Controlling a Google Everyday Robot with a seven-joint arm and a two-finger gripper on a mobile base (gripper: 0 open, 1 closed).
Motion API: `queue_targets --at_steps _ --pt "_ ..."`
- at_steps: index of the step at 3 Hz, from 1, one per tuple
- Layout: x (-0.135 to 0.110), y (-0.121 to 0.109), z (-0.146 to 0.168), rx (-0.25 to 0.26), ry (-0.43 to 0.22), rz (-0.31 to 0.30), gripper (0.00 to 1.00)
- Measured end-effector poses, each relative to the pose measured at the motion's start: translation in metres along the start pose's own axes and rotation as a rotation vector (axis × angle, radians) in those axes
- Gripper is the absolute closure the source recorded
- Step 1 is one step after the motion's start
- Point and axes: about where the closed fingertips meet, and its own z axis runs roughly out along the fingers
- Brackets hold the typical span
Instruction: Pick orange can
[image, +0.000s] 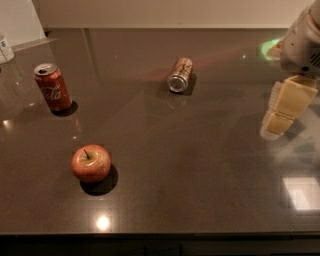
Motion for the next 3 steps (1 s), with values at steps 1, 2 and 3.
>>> queue_targets --at_steps 1,2,3 --pt "-0.017 -0.029 0.019 -0.012 -0.007 0.086 0.00" --pt "-0.031 -0.060 0.039 -0.032 -0.020 0.191 0.00" --pt "-0.048 -0.089 0.057 -0.044 -0.006 0.260 0.00"
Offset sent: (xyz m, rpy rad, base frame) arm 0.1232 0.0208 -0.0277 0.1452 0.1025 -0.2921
